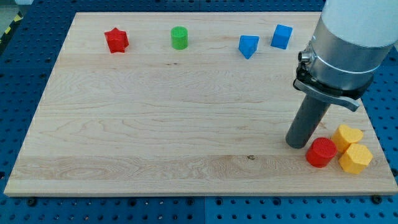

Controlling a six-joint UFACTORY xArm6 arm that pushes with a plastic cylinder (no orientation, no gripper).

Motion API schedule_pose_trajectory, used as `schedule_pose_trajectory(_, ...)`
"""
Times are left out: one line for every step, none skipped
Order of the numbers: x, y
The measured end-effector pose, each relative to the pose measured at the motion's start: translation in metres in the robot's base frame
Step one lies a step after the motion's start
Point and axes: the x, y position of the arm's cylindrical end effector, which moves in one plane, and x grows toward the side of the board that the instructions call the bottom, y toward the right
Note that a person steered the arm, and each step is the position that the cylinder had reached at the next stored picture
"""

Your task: Move your towards the red star

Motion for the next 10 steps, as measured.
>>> schedule_pose_trajectory(0.012, 0.005)
schedule_pose_trajectory(0.013, 0.011)
schedule_pose_trajectory(0.012, 0.011)
schedule_pose_trajectory(0.01, 0.011)
schedule_pose_trajectory(-0.007, -0.012)
schedule_pose_trajectory(-0.022, -0.064)
schedule_pose_trajectory(-0.034, -0.122)
schedule_pose_trajectory(-0.046, -0.174)
schedule_pose_trajectory(-0.067, -0.214)
schedule_pose_trajectory(-0.088, -0.256)
